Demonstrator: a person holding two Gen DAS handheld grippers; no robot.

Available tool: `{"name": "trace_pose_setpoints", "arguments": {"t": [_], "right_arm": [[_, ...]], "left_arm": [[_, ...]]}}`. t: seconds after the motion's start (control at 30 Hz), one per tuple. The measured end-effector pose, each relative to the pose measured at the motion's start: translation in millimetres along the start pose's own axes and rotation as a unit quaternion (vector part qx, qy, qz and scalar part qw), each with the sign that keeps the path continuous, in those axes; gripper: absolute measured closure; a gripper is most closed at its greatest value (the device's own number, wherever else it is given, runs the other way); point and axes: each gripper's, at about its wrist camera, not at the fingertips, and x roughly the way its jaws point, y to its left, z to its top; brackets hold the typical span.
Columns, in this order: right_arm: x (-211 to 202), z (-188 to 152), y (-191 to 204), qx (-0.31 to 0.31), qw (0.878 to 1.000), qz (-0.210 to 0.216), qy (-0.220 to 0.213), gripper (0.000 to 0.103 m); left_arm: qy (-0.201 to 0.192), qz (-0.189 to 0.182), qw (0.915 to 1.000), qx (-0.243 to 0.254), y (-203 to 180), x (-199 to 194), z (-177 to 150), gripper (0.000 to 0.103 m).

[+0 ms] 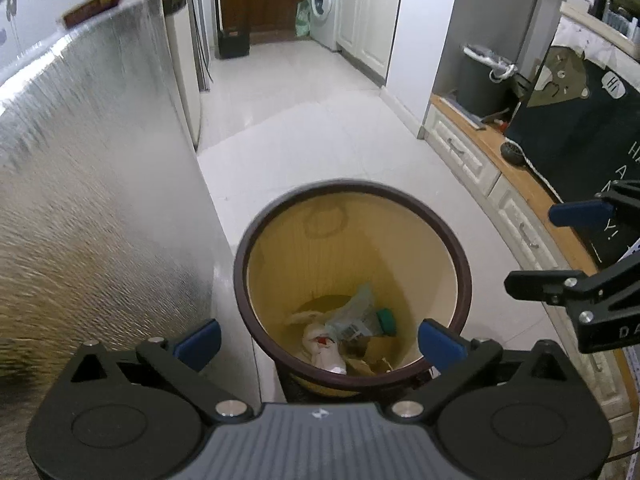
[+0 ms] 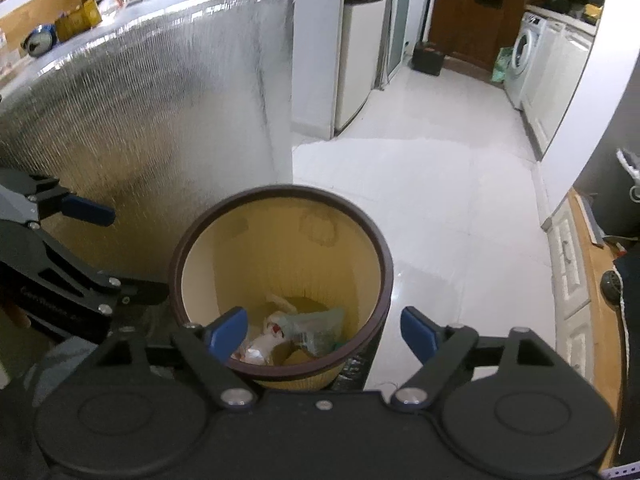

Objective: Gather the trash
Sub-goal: 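Move both open tools back from the bin toward the table, then grasp the crushed blue can with left tool while right tool grasps a wooden piece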

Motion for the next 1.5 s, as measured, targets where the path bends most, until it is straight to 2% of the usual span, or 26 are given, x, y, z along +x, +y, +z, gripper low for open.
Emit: {"name": "trace_pose_setpoints", "arguments": {"t": [0.2,0.47,0.6,0.83,0.97,1.2,1.37,1.5], "right_arm": [[-30,-5,1,0.021,0.999,-0.011,-0.045,0.000],[-77,-8,12,0.035,0.993,-0.017,-0.112,0.000],[-97,-2,16,0.050,0.985,-0.022,-0.161,0.000],[-115,10,33,0.063,0.974,-0.018,-0.219,0.000],[-116,24,48,0.062,0.969,-0.007,-0.241,0.000],[-112,50,85,0.058,0.958,0.014,-0.281,0.000],[-100,73,117,0.039,0.957,0.038,-0.285,0.000],[-91,93,151,0.010,0.957,0.056,-0.284,0.000]], "left_arm": [[-0.035,-0.006,0.9994,-0.001,-1,-31,-1,0.000],[-0.103,-0.022,0.9944,-0.002,-1,-84,-3,0.000],[-0.136,-0.047,0.9896,-0.007,4,-112,-7,0.000],[-0.208,-0.023,0.9780,-0.004,16,-167,-15,0.000],[-0.242,0.003,0.9702,-0.017,36,-193,-20,0.000],[-0.266,0.053,0.9606,-0.061,100,-214,-31,0.000],[-0.277,0.094,0.9520,-0.090,154,-228,-39,0.000],[-0.283,0.100,0.9472,-0.112,202,-239,-38,0.000]]}}
